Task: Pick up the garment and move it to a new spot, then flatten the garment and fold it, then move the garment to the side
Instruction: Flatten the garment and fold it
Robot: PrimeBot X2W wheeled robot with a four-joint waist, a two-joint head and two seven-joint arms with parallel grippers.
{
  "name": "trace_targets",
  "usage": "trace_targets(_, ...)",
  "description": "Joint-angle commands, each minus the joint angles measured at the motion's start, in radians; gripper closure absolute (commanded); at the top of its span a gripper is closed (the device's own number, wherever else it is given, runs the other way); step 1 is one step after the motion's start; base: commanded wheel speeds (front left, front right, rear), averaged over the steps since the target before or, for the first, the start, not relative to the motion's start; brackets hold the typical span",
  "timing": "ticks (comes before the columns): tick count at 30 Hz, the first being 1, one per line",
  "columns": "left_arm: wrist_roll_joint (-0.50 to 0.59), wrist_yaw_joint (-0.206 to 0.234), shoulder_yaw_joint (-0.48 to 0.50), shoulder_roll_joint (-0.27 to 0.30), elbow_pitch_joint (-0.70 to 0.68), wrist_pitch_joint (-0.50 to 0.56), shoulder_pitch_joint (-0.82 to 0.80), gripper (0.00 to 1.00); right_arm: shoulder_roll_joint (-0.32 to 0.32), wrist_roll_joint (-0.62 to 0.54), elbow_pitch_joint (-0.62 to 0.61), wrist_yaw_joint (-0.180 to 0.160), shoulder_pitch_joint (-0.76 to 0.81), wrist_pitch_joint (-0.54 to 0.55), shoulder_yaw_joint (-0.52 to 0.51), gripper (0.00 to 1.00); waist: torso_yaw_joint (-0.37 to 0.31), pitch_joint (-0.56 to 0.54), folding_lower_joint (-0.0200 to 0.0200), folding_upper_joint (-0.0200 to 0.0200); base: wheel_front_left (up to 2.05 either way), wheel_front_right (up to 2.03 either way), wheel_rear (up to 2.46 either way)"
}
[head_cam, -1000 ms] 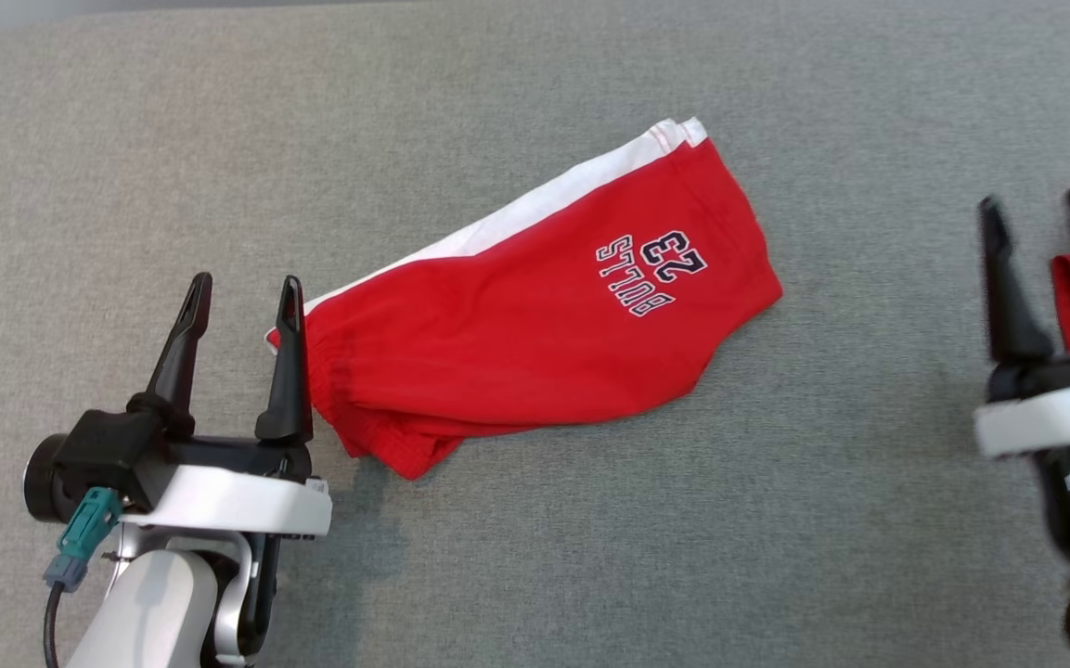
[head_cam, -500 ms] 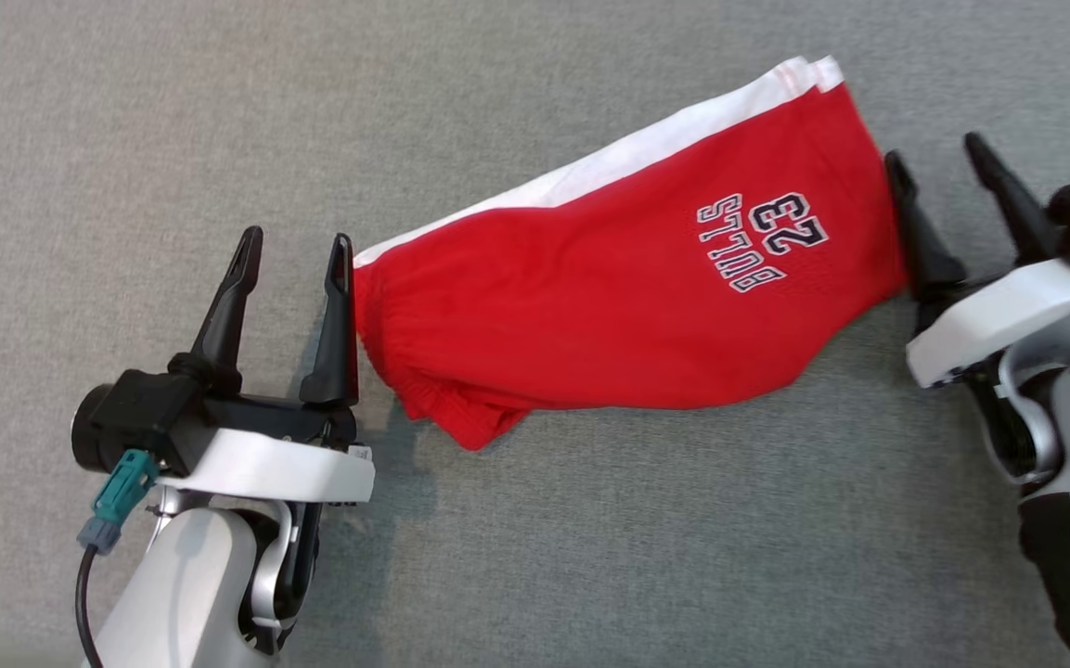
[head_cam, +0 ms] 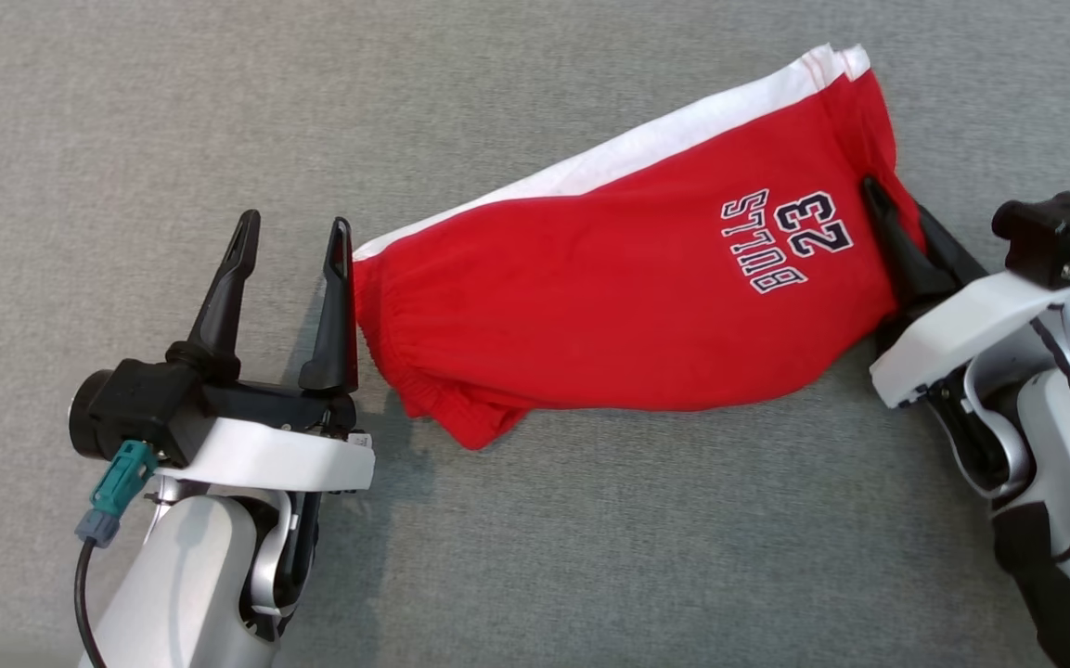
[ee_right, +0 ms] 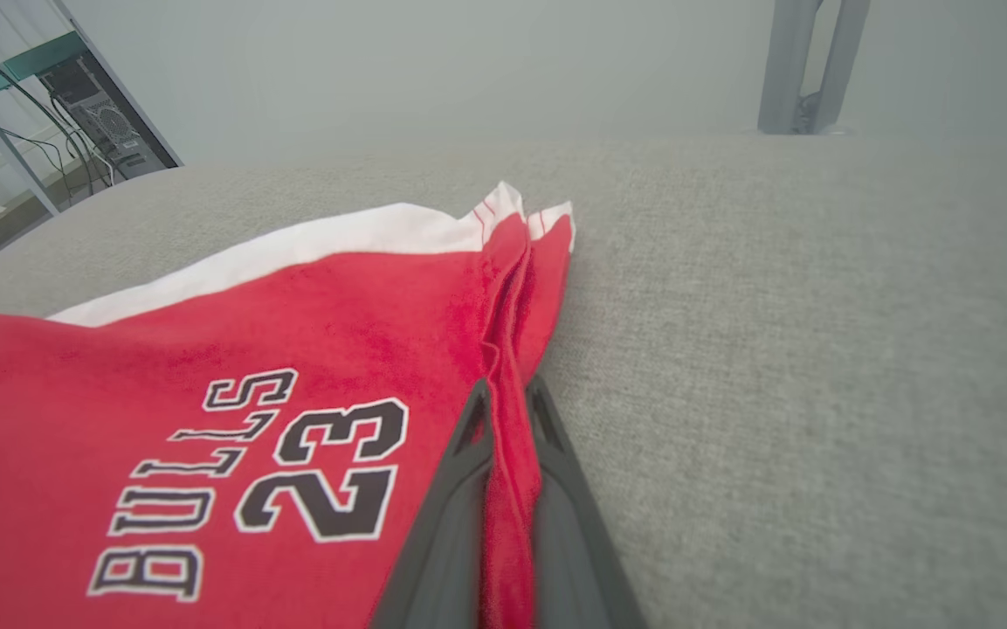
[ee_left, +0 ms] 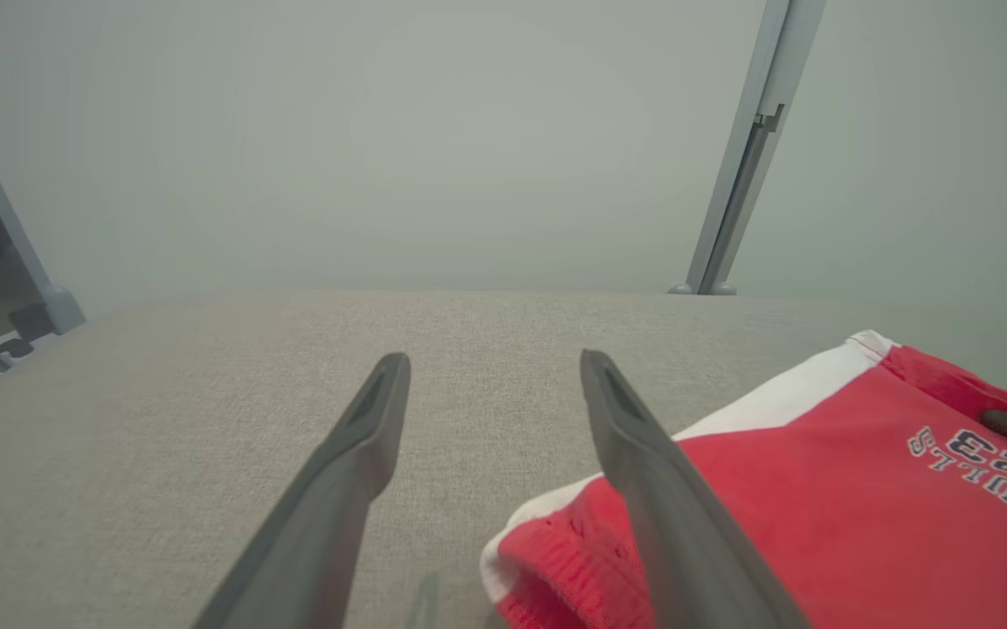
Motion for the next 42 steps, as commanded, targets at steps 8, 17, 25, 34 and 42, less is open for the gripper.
trace_targets(8,0.023,0.003,0.015,0.033,-0.017,-0.003,0.011,0.0,0.047,0.034,-0.083,-0.001,0.192,-0.084,-0.107,1.0,-0.095,-0.037,0.0,0.0,0.0,0.0,0.0)
trace_targets(17,0.024,0.022,0.025,0.07,-0.064,0.034,0.038,0.0,0.123,0.039,-0.16,-0.001,0.363,-0.144,-0.314,1.0,-0.176,-0.059,0.0,0.0,0.0,0.0,0.0)
trace_targets(25,0.029,0.034,0.02,0.084,-0.1,0.065,0.051,0.0,0.134,0.003,-0.174,-0.001,0.327,-0.143,-0.308,1.0,-0.202,-0.073,0.0,0.0,0.0,0.0,0.0)
trace_targets(34,0.03,0.042,0.009,0.09,-0.119,0.081,0.058,0.0,0.139,-0.075,-0.368,0.0,0.207,-0.043,-0.124,1.0,-0.192,-0.107,0.0,0.0,0.0,0.0,0.0)
trace_targets(42,0.018,0.041,-0.004,0.081,-0.109,0.08,0.071,0.0,0.178,-0.034,-0.375,0.0,0.137,0.014,0.135,1.0,-0.165,-0.14,0.0,0.0,0.0,0.0,0.0)
